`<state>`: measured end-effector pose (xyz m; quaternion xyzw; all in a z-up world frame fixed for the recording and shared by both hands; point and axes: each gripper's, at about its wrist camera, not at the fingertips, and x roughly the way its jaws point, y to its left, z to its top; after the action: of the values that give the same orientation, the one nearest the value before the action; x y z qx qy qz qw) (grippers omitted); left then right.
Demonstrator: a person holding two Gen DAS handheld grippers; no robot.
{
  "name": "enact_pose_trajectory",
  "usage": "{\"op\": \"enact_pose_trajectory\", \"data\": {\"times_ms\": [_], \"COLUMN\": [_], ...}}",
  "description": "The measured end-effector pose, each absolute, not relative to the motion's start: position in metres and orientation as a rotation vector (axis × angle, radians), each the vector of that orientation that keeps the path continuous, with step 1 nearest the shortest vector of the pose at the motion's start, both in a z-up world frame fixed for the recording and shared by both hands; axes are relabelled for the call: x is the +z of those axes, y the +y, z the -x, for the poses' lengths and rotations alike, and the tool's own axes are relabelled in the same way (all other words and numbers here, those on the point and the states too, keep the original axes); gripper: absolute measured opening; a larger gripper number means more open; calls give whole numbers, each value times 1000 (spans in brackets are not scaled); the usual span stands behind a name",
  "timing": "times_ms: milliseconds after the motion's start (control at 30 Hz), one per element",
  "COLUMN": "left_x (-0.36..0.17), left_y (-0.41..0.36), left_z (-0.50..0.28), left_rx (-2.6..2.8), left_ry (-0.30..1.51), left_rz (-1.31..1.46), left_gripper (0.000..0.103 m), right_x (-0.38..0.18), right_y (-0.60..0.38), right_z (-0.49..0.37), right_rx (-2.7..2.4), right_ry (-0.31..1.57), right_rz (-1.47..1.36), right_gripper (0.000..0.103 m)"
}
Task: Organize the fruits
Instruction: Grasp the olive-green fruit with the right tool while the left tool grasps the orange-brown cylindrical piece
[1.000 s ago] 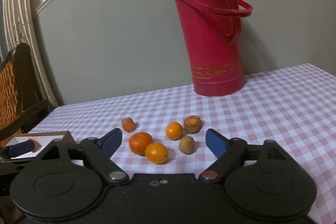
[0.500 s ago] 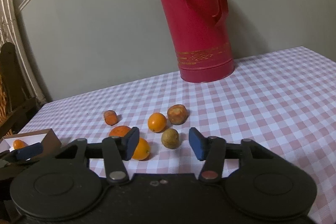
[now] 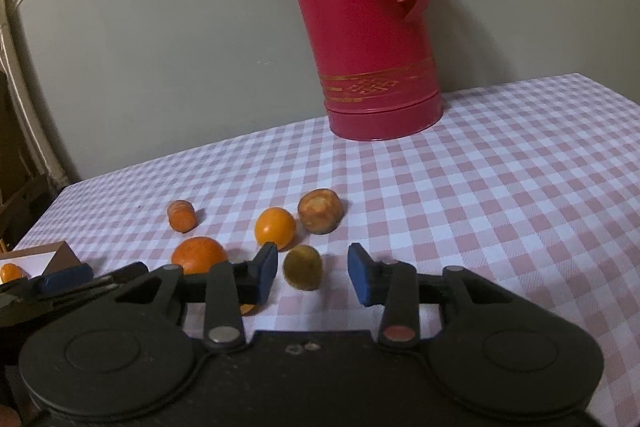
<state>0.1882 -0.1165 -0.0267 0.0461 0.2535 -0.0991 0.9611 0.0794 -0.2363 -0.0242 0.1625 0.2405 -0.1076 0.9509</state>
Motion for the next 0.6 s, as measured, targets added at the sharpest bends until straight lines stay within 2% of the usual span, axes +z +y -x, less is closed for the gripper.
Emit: {"op": "enact_pose_trajectory", "data": {"times_ms": [33, 367, 467, 600], "left_x": [-26, -27, -29, -34], "left_y": [-117, -126, -131, -134], "left_z": [-190, -217, -229, -236], "left_rx": [-203, -191, -198, -205], "left_ry": [514, 515, 525, 540], "left_rz": [-93, -103, -100, -103], "left_gripper": [58, 56, 50, 50], "right_x": [-24, -27, -27, -29], "right_y": [-237, -236, -236, -235], "right_z": [-80, -92, -93, -95], "right_rx": [-217, -195, -190, -183], "right_ry": [488, 504, 506, 513], "right_rz": [-332, -320, -316, -312], "right_gripper": [30, 25, 24, 23]}}
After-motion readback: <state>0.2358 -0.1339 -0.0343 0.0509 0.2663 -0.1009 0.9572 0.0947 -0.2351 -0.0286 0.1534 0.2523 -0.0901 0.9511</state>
